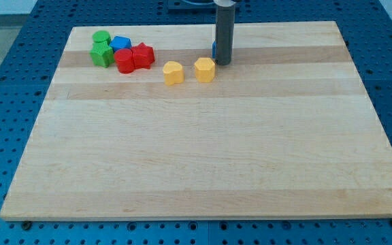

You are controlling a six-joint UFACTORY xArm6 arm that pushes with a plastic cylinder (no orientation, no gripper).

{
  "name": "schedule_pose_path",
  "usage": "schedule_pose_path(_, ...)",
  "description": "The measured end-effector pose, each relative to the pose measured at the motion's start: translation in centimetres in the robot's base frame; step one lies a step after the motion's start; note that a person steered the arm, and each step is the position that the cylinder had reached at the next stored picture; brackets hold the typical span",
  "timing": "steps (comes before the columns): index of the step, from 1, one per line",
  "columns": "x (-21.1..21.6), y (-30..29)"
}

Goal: Move the blue blocks towards the top right of the board

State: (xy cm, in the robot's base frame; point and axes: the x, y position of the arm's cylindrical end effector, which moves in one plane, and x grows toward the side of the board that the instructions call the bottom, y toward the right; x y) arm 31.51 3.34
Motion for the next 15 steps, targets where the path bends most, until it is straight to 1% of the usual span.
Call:
schedule_pose_path(1, 1.2, -2.0)
schedule_pose_path(2, 1.5, -3.8)
schedule_pose_path(4, 1.1, -0.6)
schedule_pose_path(6, 0.0, -4.7)
schedule_pose_path(7, 0.2, -6.8)
schedule_pose_path(8, 1.2, -9.7)
schedule_pose_path(10, 1.9, -16.2)
schedule_pose_path(11, 4.2, -19.3)
schedule_pose_path(12, 4.7, -24.3)
schedule_pose_path(13, 3.4, -29.7)
schedule_pose_path(14, 1.2, -33.7)
schedule_pose_path(15, -2.1, -33.8)
